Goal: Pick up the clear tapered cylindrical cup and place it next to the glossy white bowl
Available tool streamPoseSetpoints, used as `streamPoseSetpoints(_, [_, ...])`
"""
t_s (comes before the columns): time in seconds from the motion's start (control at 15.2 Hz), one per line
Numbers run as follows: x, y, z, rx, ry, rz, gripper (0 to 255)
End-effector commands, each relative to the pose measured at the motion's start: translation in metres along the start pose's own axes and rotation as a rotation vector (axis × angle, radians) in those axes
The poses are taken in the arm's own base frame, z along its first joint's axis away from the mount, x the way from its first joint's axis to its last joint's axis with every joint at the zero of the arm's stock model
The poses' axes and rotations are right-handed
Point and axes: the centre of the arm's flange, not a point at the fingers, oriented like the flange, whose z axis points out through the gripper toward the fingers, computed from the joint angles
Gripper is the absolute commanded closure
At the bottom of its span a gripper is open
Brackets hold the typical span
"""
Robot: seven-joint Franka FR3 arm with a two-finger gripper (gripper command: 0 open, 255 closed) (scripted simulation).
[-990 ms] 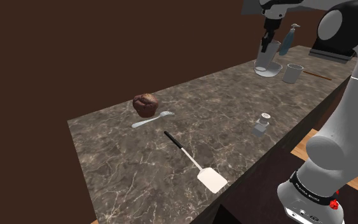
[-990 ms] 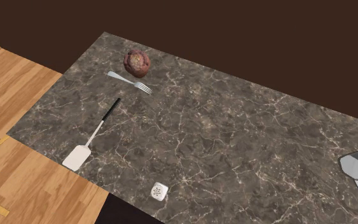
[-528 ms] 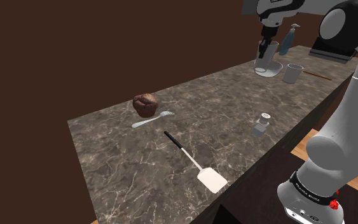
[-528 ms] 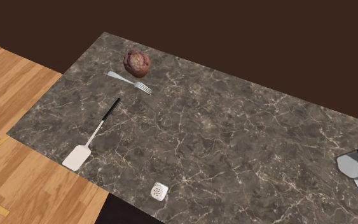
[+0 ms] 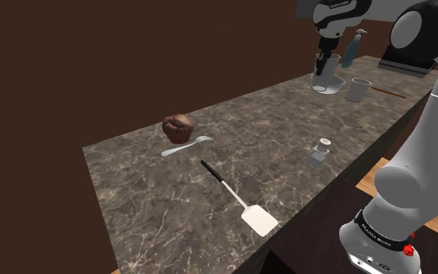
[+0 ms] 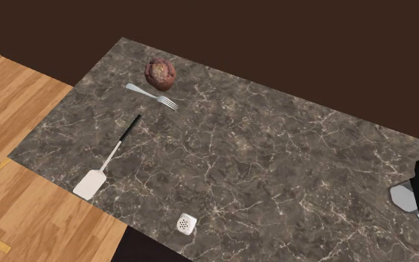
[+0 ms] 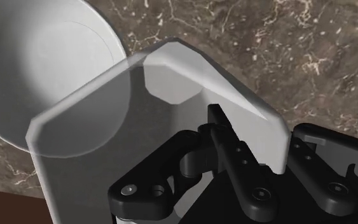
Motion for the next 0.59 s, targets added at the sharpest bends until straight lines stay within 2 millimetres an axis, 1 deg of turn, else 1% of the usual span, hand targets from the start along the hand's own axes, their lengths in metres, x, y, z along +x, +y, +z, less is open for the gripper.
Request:
streamPoseSetpoints(0.0, [-0.001,0.001,0.002,0.001,-0.003,0.002,255])
streamPoseSetpoints(0.07, [-0.001,0.0,0.002,0.001,-0.002,0.002,0])
streamPoseSetpoints(0.4, [-0.001,0.001,0.002,0.001,-0.003,0.002,0])
streamPoseSetpoints(0.53, [0.0,0.001,-0.025,0.001,-0.003,0.002,0])
